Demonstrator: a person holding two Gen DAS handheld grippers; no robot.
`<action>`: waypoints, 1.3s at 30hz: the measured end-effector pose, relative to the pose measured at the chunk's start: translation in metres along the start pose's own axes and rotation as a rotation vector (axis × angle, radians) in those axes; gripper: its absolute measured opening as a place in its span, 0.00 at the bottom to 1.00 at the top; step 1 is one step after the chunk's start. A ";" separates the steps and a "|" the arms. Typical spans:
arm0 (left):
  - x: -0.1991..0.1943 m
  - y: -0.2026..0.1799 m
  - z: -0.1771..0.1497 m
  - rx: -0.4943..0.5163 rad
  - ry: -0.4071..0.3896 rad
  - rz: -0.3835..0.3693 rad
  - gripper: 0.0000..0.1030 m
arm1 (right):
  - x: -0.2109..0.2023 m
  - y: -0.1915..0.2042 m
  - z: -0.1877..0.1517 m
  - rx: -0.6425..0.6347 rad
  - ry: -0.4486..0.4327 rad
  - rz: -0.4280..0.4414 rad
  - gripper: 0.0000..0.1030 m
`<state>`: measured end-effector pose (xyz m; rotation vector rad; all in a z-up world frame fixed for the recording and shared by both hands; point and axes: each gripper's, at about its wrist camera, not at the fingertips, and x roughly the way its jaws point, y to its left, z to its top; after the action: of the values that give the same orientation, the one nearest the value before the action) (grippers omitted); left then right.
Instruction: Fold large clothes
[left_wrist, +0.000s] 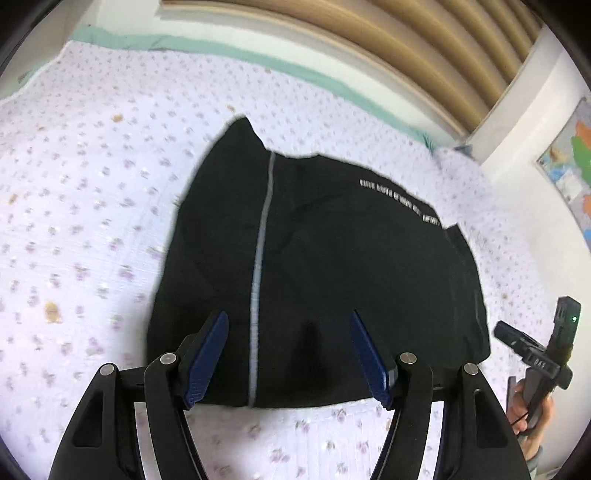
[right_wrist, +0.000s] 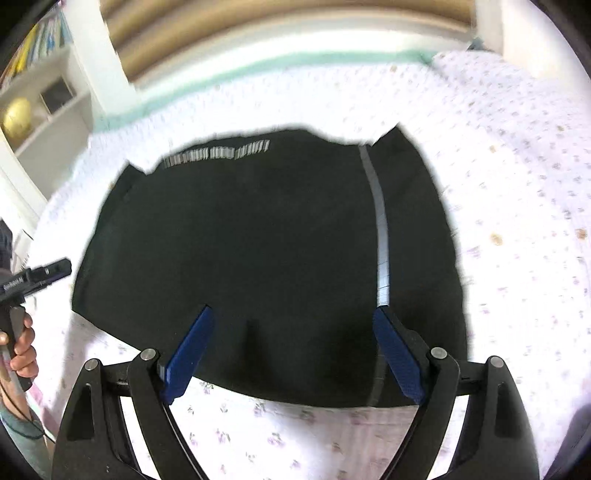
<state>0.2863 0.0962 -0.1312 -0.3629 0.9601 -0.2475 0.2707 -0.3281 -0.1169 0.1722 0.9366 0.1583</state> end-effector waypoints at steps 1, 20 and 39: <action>-0.005 0.003 0.000 -0.003 -0.008 0.005 0.67 | -0.009 -0.004 0.002 0.008 -0.022 -0.003 0.87; 0.075 0.106 0.046 -0.235 -0.014 -0.209 0.70 | 0.013 -0.086 0.023 0.134 -0.096 -0.063 0.95; 0.137 0.104 0.038 -0.225 0.123 -0.433 0.75 | 0.090 -0.149 0.014 0.355 0.038 0.174 1.00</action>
<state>0.3986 0.1488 -0.2565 -0.7708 1.0264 -0.5630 0.3429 -0.4559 -0.2113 0.5818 0.9821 0.1552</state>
